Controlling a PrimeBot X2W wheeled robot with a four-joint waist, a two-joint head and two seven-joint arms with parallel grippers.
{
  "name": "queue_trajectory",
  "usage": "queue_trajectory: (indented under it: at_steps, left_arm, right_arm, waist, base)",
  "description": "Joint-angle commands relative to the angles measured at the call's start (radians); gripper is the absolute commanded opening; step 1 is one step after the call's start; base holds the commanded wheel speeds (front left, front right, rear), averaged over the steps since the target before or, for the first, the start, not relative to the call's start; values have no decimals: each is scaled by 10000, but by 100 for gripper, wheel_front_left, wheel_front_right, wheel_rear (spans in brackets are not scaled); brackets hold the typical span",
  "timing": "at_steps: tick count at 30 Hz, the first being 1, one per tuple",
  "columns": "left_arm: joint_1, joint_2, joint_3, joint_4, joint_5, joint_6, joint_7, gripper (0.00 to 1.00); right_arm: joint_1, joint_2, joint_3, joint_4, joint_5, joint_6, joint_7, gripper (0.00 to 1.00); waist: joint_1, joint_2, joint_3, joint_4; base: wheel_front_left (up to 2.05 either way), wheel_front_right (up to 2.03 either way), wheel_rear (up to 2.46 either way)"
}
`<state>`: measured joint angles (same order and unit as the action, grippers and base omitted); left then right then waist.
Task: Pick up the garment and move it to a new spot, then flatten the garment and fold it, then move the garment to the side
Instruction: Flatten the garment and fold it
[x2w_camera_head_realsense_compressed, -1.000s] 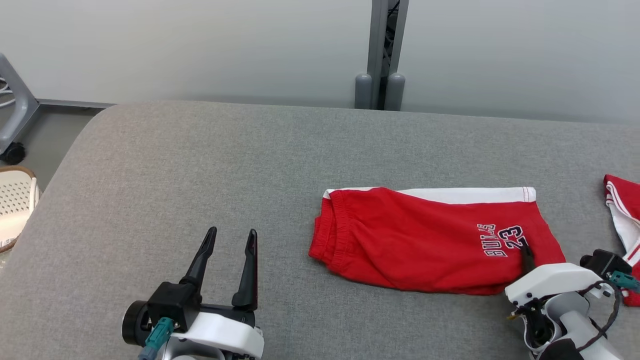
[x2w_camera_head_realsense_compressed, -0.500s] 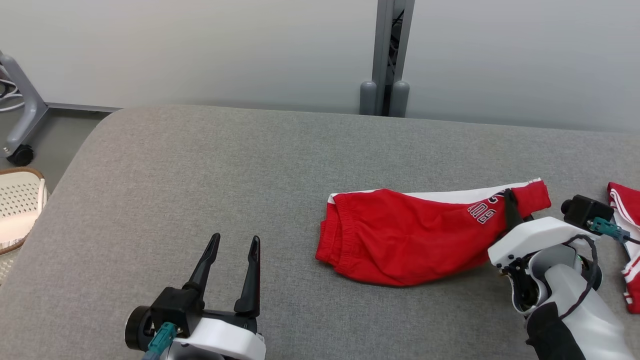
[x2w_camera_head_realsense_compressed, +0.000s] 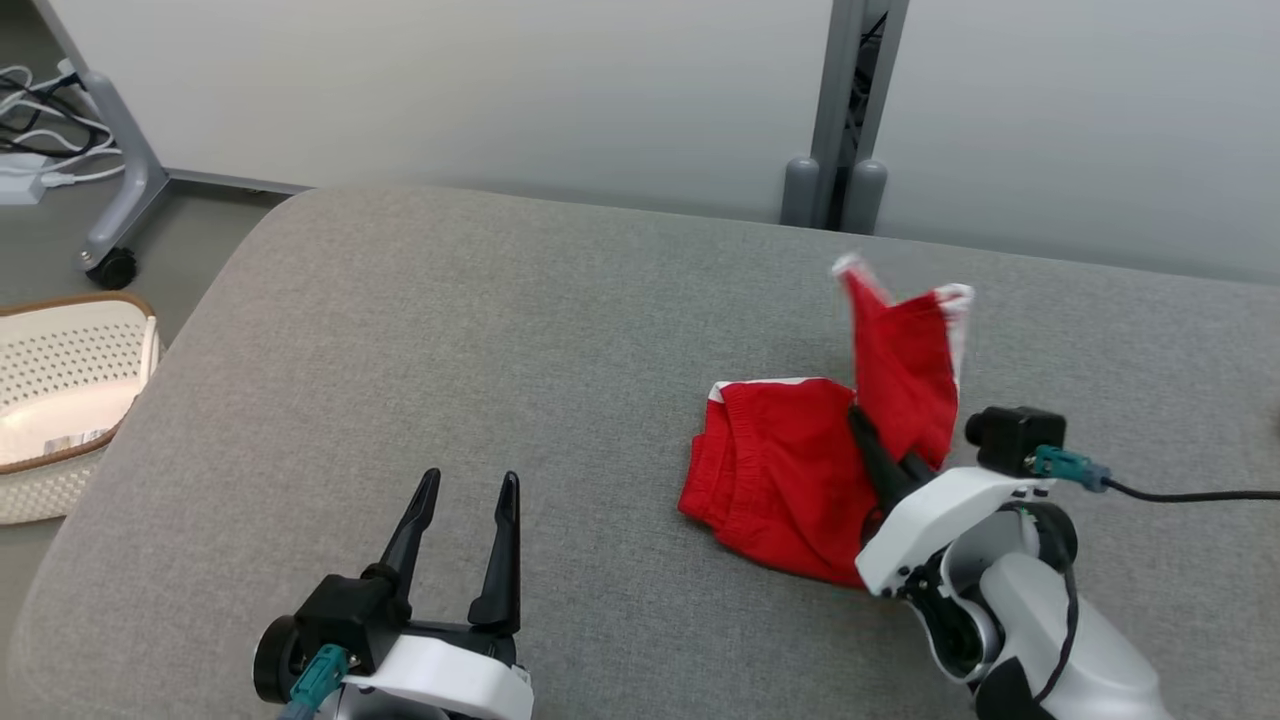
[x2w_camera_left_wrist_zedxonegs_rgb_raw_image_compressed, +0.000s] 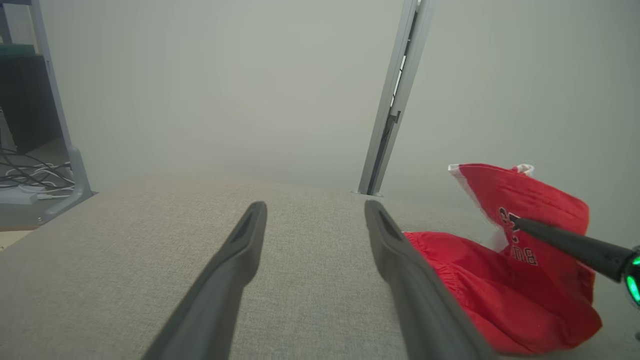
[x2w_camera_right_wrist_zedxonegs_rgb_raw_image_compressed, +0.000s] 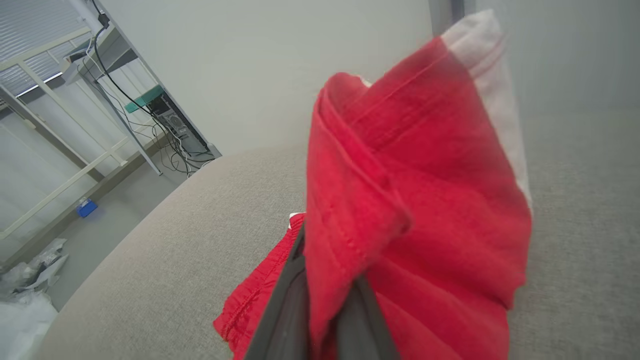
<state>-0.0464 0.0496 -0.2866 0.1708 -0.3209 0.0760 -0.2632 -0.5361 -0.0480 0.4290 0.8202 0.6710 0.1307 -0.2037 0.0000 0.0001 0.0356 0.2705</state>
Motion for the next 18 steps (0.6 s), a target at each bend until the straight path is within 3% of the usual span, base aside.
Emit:
queue_trajectory:
  at_steps: [1,8,18]
  left_arm:
    - [-66,34,-16,-13,-95,17,-16,100]
    - [-204,32,-184,-39,-190,80,-16,100]
    - [-375,35,-528,-79,-380,217,-16,100]
  right_arm:
    - [150,-66,119,-99,-17,2,68,0]
    - [349,-68,826,-229,-89,2,479,0]
    - [158,-66,999,-60,-371,2,684,0]
  waist:
    - [0,-1,76,101]
    - [0,-1,390,483]
    - [0,-1,861,1049]
  base:
    - [0,0,0]
    - [0,0,0]
    - [0,0,0]
